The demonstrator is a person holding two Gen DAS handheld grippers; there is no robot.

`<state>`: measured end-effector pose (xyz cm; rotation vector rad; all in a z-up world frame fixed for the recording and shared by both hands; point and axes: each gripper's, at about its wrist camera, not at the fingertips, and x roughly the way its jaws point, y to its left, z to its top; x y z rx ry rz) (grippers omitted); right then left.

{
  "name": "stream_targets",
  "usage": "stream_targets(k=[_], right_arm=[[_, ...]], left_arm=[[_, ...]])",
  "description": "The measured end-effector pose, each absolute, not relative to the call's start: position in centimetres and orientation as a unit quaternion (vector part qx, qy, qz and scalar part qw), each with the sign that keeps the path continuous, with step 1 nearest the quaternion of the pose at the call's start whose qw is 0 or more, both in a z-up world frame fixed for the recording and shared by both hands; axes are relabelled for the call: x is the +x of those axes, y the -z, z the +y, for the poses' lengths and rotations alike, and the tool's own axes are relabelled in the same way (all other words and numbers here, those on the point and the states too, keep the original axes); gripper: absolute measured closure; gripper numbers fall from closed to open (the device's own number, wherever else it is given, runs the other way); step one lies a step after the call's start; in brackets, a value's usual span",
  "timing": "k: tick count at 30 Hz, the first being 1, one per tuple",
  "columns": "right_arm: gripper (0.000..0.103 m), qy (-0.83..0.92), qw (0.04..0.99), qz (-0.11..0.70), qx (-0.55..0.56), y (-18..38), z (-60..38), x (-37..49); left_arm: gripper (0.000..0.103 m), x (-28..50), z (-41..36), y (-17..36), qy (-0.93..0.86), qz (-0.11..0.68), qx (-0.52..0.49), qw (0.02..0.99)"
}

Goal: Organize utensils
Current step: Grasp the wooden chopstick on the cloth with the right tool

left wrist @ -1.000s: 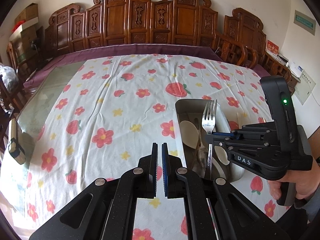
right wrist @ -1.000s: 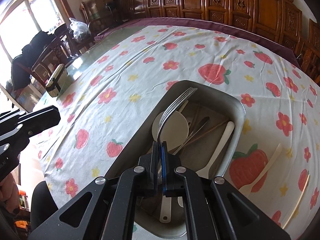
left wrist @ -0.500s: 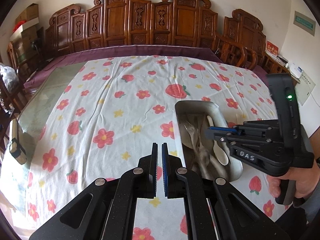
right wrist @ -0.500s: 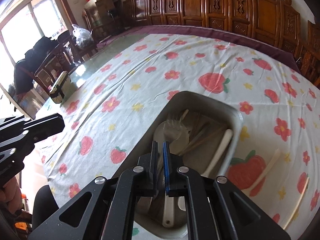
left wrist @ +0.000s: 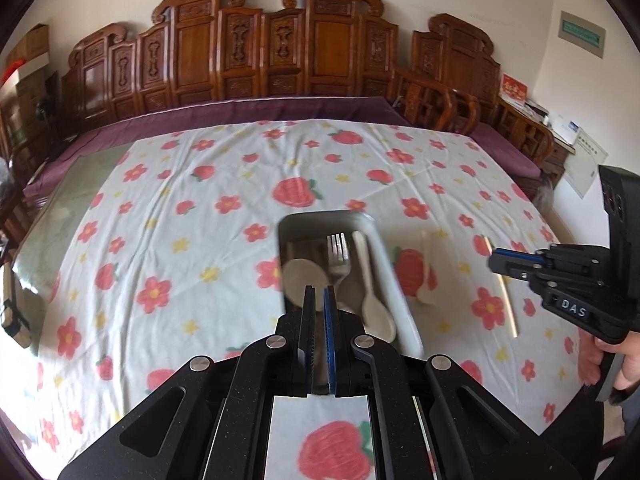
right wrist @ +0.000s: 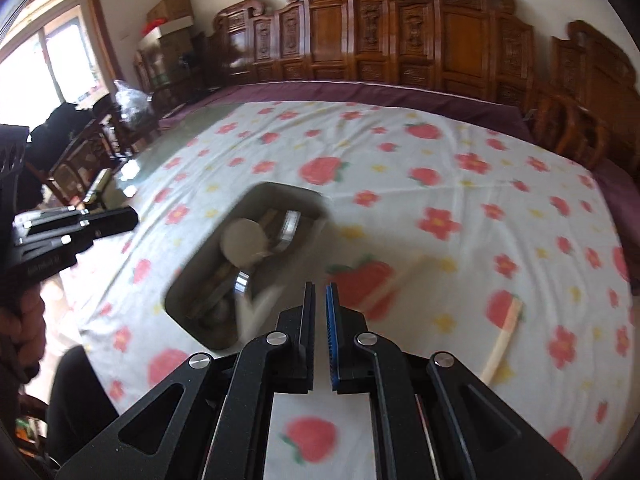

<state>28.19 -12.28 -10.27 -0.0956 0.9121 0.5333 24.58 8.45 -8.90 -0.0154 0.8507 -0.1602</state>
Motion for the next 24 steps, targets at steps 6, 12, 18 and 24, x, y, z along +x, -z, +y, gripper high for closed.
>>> stream_targets(k=[6,12,18,24], right_arm=[[0.081,-0.205,0.873,0.440,-0.045,11.5,-18.1,26.8],[0.081,-0.167,0.872,0.459,-0.040,14.3,-22.1,26.5],[0.081,-0.151,0.858,0.489,-0.028,18.2,-23.4,27.4],[0.081,-0.140,0.848,0.510,-0.039,20.4,-22.9,28.5]], left_arm=[[0.079,24.7,5.2,9.3,0.103,0.414,0.005,0.904],[0.072,24.8,2.5,10.2,0.121,0.420,0.014,0.899],[0.043,25.2,0.3,11.6,0.134,0.433,0.024,0.891],[0.019,25.6,-0.9,12.4,0.141,0.438,0.022,0.887]])
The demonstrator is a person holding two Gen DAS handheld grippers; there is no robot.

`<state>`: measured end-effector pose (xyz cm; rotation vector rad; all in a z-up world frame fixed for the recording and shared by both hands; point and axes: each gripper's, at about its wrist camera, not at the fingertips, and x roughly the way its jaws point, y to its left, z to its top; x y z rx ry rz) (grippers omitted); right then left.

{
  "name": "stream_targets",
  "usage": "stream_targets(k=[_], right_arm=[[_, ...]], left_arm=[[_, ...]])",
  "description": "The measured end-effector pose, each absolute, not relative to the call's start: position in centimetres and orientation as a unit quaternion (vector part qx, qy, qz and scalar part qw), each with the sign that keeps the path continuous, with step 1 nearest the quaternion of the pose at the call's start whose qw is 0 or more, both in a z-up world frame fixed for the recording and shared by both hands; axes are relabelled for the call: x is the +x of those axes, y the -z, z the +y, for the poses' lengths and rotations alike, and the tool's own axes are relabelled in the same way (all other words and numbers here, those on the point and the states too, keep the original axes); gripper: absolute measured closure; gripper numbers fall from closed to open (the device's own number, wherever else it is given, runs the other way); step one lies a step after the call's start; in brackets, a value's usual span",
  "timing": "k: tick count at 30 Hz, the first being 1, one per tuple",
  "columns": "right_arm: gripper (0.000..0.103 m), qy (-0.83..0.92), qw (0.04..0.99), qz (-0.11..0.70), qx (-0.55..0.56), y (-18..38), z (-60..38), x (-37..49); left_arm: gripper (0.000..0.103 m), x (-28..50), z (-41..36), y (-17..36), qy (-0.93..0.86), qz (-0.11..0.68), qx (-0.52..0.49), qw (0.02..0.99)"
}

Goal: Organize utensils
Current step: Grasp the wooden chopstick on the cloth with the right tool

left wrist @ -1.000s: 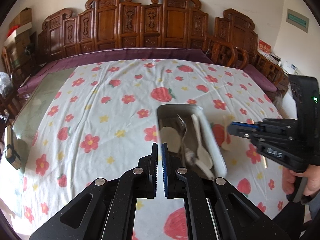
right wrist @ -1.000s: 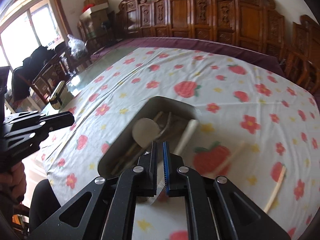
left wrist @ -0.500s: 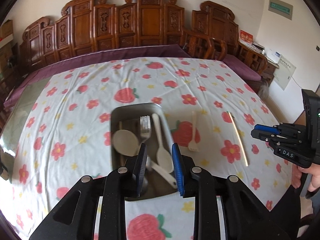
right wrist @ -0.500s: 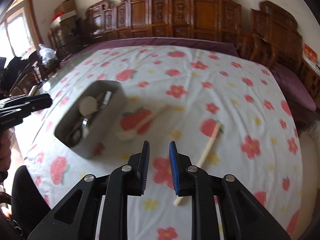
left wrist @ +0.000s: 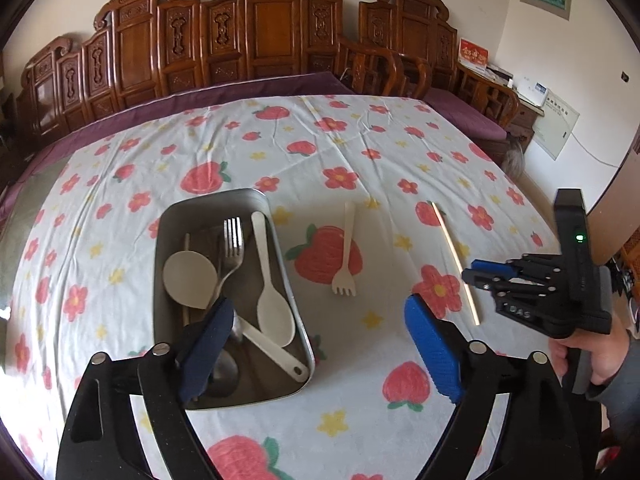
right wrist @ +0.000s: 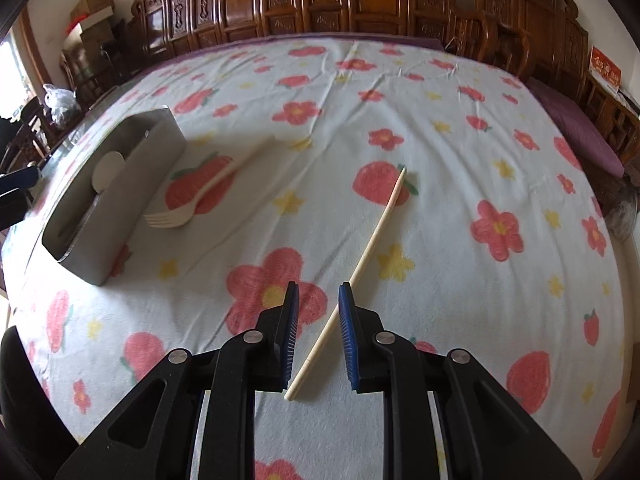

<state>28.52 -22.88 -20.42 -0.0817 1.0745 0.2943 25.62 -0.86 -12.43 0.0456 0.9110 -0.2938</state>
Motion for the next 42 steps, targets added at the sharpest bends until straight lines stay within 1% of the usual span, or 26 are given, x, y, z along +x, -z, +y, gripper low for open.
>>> stream_targets(k=[5,7,9,23,24,25,26,28,32,34,36,39,42], right_arm=[[0.082,-0.125,0.835,0.534,-0.042,21.8,-23.4,28.9],[0.085,-0.124,0.836,0.532,-0.055,21.9,-23.4,28.4],[0.092,-0.116,0.836,0.533,-0.067,21.9,-23.5,28.0],[0.093,-0.123,0.848,0.513,-0.051,22.0,-24.6,26.9],[0.093,-0.123,0.849,0.511,-0.050,22.0,-24.7,26.8],[0.093,-0.123,0.850,0.510,-0.050,22.1,-24.7,26.8],[0.093,-0.124,0.851,0.508,-0.051,22.1,-24.7,26.7],[0.093,-0.123,0.853,0.505,-0.052,22.0,-24.7,26.6],[0.093,-0.115,0.852,0.507,-0.066,22.0,-24.3,26.6],[0.094,-0.113,0.853,0.506,-0.069,22.0,-24.1,26.6],[0.094,-0.114,0.854,0.503,-0.069,22.0,-24.1,26.5],[0.093,-0.115,0.854,0.503,-0.066,22.0,-24.3,26.5],[0.093,-0.115,0.854,0.502,-0.065,22.0,-24.3,26.5]], left_arm=[[0.017,26.0,-2.2,12.9,0.148,0.447,0.047,0.881],[0.017,26.4,-2.6,13.0,0.152,0.449,0.053,0.879],[0.017,26.9,-3.3,13.1,0.161,0.455,0.062,0.874],[0.017,32.3,-8.3,15.7,0.175,0.491,0.133,0.843],[0.020,32.8,-8.5,16.0,0.176,0.495,0.135,0.840],[0.026,33.2,-8.6,16.2,0.177,0.499,0.136,0.837],[0.029,33.7,-8.8,16.6,0.178,0.505,0.138,0.833],[0.044,34.6,-9.0,17.3,0.179,0.515,0.140,0.826],[0.056,36.3,-9.4,19.1,0.179,0.539,0.137,0.811],[0.067,36.9,-9.4,19.8,0.176,0.549,0.135,0.806],[0.072,37.4,-9.3,20.4,0.173,0.559,0.130,0.801],[0.073,37.8,-9.3,20.9,0.172,0.564,0.127,0.798],[0.078,38.1,-9.5,21.3,0.169,0.569,0.131,0.794]])
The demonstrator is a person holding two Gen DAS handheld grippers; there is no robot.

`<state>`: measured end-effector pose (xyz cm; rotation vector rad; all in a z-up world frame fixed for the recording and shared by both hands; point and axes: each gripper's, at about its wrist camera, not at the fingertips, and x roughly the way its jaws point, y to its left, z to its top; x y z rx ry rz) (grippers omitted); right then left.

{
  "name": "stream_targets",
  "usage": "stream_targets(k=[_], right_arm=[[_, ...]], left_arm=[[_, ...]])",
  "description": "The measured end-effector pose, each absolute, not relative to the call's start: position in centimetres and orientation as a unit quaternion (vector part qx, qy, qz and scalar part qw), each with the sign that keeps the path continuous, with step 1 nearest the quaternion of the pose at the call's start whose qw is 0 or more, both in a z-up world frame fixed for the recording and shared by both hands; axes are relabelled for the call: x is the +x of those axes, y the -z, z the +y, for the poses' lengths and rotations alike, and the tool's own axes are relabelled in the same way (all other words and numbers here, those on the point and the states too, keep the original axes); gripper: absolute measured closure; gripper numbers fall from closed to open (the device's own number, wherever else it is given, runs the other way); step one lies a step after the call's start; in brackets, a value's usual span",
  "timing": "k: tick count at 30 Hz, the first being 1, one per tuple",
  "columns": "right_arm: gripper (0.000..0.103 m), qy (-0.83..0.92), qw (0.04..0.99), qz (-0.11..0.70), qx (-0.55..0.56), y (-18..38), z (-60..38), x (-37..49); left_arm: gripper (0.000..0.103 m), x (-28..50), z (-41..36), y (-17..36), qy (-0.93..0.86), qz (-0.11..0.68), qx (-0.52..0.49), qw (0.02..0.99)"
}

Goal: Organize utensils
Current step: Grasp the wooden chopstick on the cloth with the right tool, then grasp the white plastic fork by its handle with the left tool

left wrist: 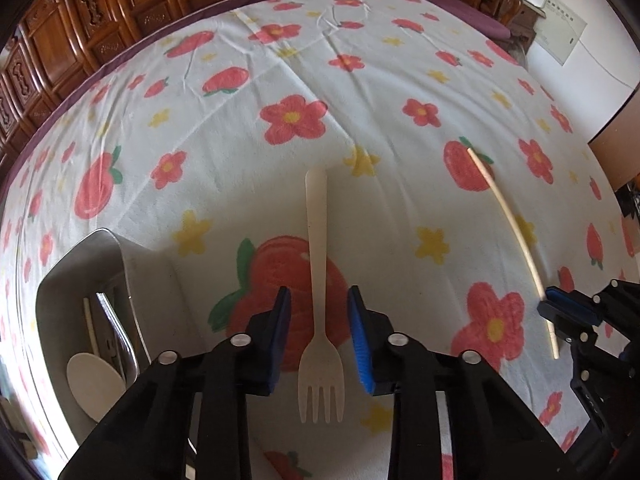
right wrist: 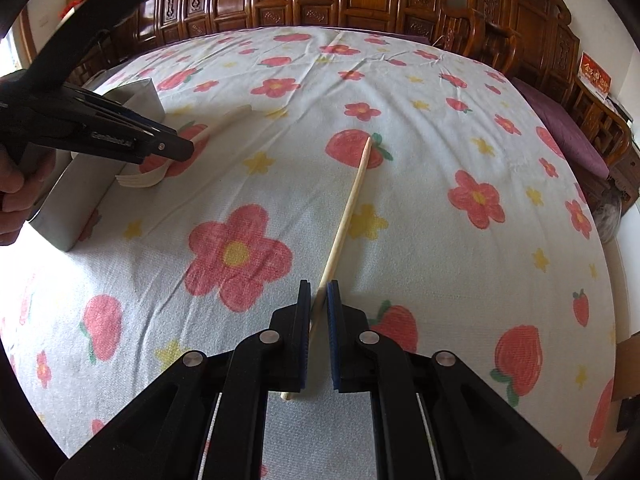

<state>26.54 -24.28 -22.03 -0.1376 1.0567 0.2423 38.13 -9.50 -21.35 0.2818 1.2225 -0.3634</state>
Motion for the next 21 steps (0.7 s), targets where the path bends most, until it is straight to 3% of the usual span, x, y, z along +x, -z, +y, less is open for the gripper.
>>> stream_targets(k=[9,12,21], right_arm=[[0.093,-0.115,0.853,0.505,-0.062,22.0,-24.4,26.6],[0.093,-0.115,0.853,0.506,-0.058,22.1,-24.4,26.6],[0.094,-0.109,0.845,0.521,-0.046,22.0,-24.4,27.2]], left_arm=[[0.080,38.5,-9.9,21.7,0.166,0.568,0.128,0.796],[0.097,38.4,-10.0,21.7,0.170,0.566,0.128,0.797],[0.097,36.8,-10.1,19.9,0.183,0.538,0.127,0.813]])
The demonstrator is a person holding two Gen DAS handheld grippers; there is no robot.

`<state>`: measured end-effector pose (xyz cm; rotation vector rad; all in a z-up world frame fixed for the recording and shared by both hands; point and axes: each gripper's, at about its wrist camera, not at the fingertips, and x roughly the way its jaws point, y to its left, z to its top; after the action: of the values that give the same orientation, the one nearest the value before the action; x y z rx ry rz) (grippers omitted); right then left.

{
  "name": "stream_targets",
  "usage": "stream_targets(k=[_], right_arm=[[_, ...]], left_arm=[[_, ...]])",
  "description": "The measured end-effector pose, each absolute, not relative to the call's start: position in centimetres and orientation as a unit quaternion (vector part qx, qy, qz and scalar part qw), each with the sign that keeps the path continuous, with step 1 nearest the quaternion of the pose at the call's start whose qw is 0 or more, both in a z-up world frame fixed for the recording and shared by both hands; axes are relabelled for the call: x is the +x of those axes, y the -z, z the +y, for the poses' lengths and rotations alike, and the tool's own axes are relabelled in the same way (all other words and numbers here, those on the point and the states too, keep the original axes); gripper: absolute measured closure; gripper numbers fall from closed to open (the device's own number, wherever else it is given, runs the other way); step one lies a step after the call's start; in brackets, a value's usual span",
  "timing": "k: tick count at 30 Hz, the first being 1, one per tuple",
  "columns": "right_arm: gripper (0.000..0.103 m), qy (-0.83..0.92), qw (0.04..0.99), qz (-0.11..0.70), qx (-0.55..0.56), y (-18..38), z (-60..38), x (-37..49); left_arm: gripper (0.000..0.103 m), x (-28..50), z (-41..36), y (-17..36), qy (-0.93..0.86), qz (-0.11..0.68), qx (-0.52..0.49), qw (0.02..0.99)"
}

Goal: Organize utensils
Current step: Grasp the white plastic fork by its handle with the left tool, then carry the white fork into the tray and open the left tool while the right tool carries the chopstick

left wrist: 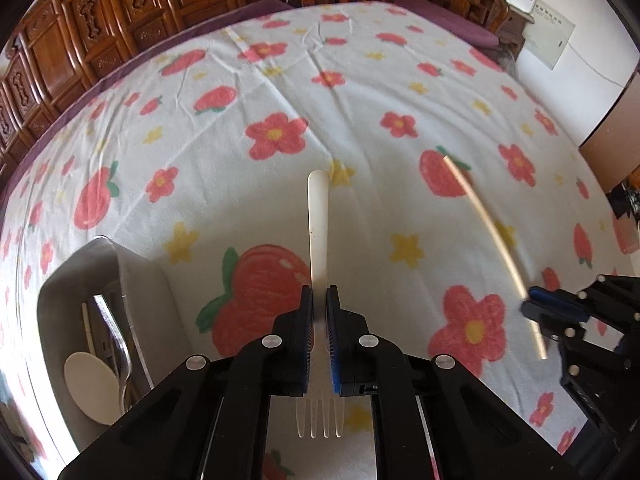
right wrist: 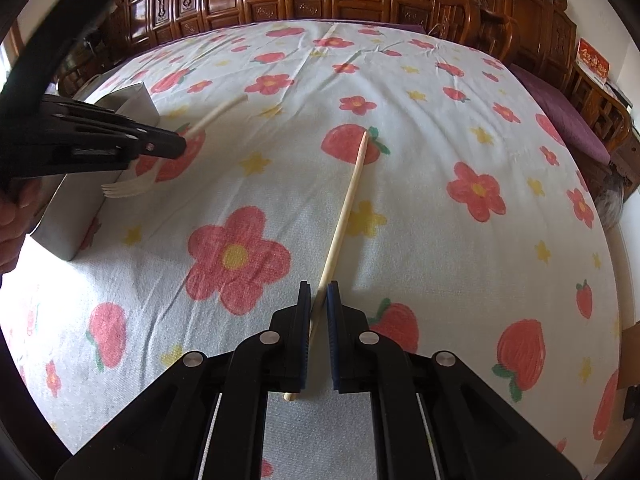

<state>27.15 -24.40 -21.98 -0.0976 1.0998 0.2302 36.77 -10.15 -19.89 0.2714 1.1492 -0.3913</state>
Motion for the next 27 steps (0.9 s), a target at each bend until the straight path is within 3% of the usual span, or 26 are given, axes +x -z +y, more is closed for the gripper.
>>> stream_targets(k=[17,19,27], right_arm=[[0.088,-0.093,0.838,0.534,-0.061,22.0,-23.5,30.4],[0.095,-0.095,0.838,0.534,-0.063,22.0,-23.4,30.4],[0.097,-0.087,0.841,0.532,-0.053,21.5,-23.6,29.5]], left_arm=[[0.097,32.2,-8.5,13.7,0.202,0.480,0.101,0.847],[0.097,31.6,-8.1,13.1,0.203,0.474,0.097,0.851],[0.097,29.9,-6.1,11.3,0.197,0.457,0.088,0.863]])
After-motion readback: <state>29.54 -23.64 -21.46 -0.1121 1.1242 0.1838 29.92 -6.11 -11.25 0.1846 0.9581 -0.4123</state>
